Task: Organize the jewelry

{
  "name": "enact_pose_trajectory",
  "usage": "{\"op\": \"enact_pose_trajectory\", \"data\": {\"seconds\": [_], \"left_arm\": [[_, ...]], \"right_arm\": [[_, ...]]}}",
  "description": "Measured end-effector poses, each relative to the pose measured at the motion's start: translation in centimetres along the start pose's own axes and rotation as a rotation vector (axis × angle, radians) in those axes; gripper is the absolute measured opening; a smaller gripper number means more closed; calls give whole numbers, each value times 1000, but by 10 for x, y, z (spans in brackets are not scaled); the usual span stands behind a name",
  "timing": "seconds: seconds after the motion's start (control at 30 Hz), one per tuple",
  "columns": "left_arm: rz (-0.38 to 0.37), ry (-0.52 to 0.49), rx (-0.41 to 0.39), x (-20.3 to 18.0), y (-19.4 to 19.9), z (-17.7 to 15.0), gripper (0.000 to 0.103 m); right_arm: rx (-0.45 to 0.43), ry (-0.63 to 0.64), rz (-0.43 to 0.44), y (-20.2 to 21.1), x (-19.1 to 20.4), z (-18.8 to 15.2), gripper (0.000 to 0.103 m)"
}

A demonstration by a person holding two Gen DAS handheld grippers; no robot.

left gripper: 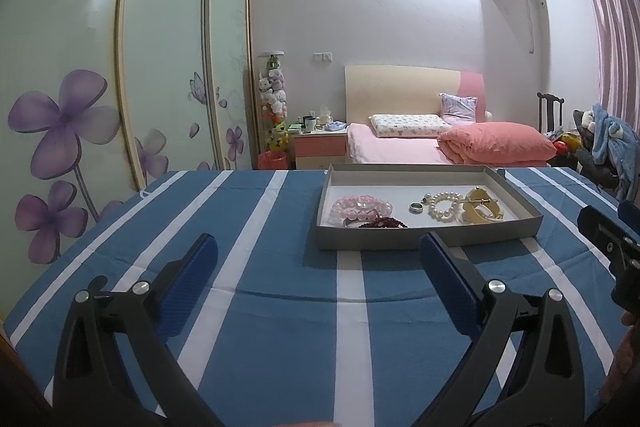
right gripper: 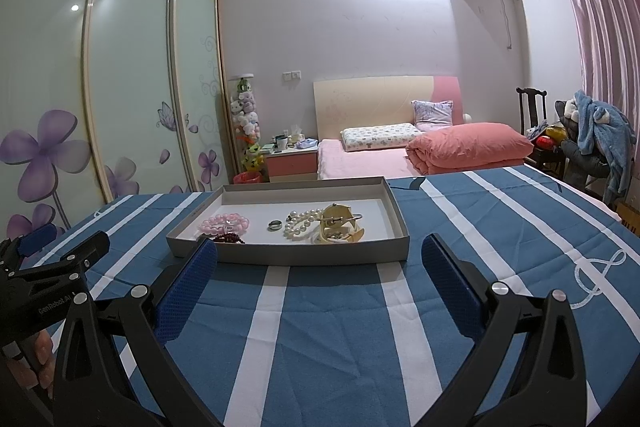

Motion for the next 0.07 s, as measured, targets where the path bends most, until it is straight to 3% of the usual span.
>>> {"op": "enact_pose_trajectory", "data": {"seconds": [0.07], "left_arm": [[-2,1,1,1,0,1,99]], "right_arm": [[0,1,1,1,1,0,101]]}}
Point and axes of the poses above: each gripper's, at about its wrist camera, not at the fingertips, and y roughly against the way its jaws point, x to its left, z to its top, the point moved 8 cm from there along -y, roughly the way its jaws point, and after that the axes turned 14 degrees about x, right-handed, at the moved point
